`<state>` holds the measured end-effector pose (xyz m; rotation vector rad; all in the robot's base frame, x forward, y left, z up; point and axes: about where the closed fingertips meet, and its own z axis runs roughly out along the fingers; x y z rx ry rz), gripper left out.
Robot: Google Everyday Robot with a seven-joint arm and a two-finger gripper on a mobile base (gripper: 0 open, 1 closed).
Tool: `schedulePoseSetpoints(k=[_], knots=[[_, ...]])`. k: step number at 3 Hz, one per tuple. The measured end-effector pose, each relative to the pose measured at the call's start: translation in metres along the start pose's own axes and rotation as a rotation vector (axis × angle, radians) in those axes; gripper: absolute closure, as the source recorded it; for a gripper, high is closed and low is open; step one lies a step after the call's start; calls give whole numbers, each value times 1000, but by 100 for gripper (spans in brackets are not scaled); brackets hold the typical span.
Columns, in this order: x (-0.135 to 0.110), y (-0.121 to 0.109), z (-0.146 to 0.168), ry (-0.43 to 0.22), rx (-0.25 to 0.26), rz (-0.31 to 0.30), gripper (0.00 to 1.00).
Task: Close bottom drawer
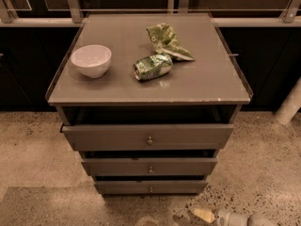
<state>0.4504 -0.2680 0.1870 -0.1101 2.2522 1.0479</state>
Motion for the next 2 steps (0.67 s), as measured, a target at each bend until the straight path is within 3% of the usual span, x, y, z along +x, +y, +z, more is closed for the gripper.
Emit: schedulePoseSetpoints(k=[1,2], knots=[[0,0,0,0,0,0,0],[0,0,0,0,0,0,0]])
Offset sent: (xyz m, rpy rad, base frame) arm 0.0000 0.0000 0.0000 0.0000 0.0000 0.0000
